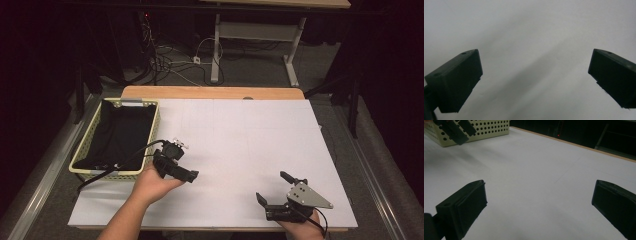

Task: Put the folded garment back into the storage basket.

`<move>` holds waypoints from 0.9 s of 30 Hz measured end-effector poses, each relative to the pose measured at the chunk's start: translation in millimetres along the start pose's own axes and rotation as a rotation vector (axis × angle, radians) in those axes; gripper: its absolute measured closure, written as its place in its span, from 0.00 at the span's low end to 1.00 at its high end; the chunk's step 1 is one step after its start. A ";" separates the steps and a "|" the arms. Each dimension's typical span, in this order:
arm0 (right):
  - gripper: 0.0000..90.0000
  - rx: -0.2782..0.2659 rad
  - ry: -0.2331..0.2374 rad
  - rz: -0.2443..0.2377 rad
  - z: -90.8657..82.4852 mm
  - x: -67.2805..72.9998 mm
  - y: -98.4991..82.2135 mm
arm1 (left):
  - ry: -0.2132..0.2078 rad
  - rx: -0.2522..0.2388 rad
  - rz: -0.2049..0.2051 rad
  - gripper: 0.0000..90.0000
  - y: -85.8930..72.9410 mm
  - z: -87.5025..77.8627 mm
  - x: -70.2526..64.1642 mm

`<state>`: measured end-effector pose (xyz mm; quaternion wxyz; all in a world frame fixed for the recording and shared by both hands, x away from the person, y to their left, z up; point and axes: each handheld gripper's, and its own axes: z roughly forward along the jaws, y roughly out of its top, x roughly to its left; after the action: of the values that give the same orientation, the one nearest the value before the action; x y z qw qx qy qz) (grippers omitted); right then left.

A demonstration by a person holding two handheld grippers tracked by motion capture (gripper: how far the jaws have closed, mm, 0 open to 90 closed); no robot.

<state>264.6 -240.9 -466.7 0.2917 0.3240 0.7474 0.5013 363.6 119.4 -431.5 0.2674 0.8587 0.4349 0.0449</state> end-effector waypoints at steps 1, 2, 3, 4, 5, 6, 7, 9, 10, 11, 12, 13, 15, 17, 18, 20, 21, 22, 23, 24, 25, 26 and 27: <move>0.01 -0.001 -0.001 -0.002 0.6 -0.5 -0.4 | -0.012 -0.027 0.000 0.00 -3.4 3.0 -0.4; 0.01 -0.002 -0.002 -0.002 1.1 -1.1 -0.7 | -0.020 -0.057 -0.002 0.00 -7.2 6.0 -0.7; 0.01 -0.002 -0.004 -0.003 1.6 -1.6 -1.2 | -0.027 -0.084 -0.001 0.00 -11.1 8.9 -1.0; 0.01 -0.003 -0.005 -0.001 2.5 -2.1 -1.7 | -0.028 -0.111 0.002 0.00 -15.1 12.0 -1.2; 0.01 -0.002 -0.008 -0.002 3.1 -2.5 -2.1 | -0.022 -0.135 0.009 0.00 -19.3 14.5 -1.3; 0.01 -0.001 -0.007 0.000 3.9 -2.6 -2.6 | -0.016 -0.153 0.010 0.00 -23.2 17.2 -1.4; 0.01 0.000 -0.009 0.001 4.6 -2.5 -3.1 | -0.013 -0.170 0.013 0.00 -27.0 19.5 -1.2; 0.01 0.003 -0.009 -0.004 5.8 -2.6 -4.0 | -0.009 -0.210 0.015 0.00 -34.2 22.5 -0.5; 0.01 0.006 -0.012 -0.004 6.2 -2.6 -4.4 | -0.005 -0.230 0.019 0.00 -37.5 23.2 0.0; 0.01 0.006 -0.014 -0.003 6.2 -3.1 -4.5 | -0.010 -0.253 0.022 0.00 -40.6 23.8 0.8; 0.01 0.006 -0.018 -0.001 5.5 -4.2 -4.4 | -0.015 -0.270 0.023 0.00 -43.5 23.9 1.8; 0.01 0.002 -0.022 0.006 4.9 -5.3 -4.3 | -0.013 -0.296 0.027 0.00 -46.7 23.9 2.0; 0.01 -0.002 -0.028 0.013 3.4 -8.1 -4.4 | 0.005 -0.339 0.054 0.00 -52.1 23.7 -0.8; 0.01 -0.005 -0.036 0.023 2.0 -10.2 -4.8 | -0.001 -0.385 0.075 0.00 -57.4 23.9 -5.0; 0.01 -0.008 -0.039 0.029 1.6 -10.9 -5.0 | -0.009 -0.415 0.078 0.00 -60.3 24.0 -6.3; 0.01 -0.011 -0.044 0.035 0.3 -12.4 -5.6 | -0.019 -0.472 0.077 0.00 -66.0 21.7 -5.8; 0.01 -0.013 -0.047 0.039 -0.6 -13.2 -5.9 | -0.024 -0.512 0.075 0.00 -69.1 19.3 -5.1; 0.01 -0.016 -0.052 0.039 -1.7 -14.0 -6.2 | -0.034 -0.543 0.070 0.00 -71.9 17.2 -3.9; 0.01 -0.019 -0.056 0.043 -2.8 -14.6 -6.4 | -0.046 -0.564 0.069 0.00 -74.6 15.8 -2.8; 0.01 -0.022 -0.061 0.045 -3.8 -15.7 -6.8 | -0.054 -0.583 0.070 0.00 -77.0 14.8 -2.6; 0.01 -0.025 -0.066 0.052 -4.9 -16.5 -7.2 | -0.056 -0.601 0.078 0.00 -79.4 13.7 -3.2; 0.01 -0.027 -0.070 0.055 -5.9 -17.6 -7.7 | -0.053 -0.616 0.093 0.00 -81.6 12.7 -4.7; 0.01 -0.026 -0.074 0.060 -7.0 -18.4 -8.3 | -0.052 -0.631 0.108 0.00 -83.8 11.9 -6.1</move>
<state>269.1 -261.6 -470.2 0.3083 0.3609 0.7193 0.5073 302.9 149.8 -482.4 0.5287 0.7562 0.3462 0.1697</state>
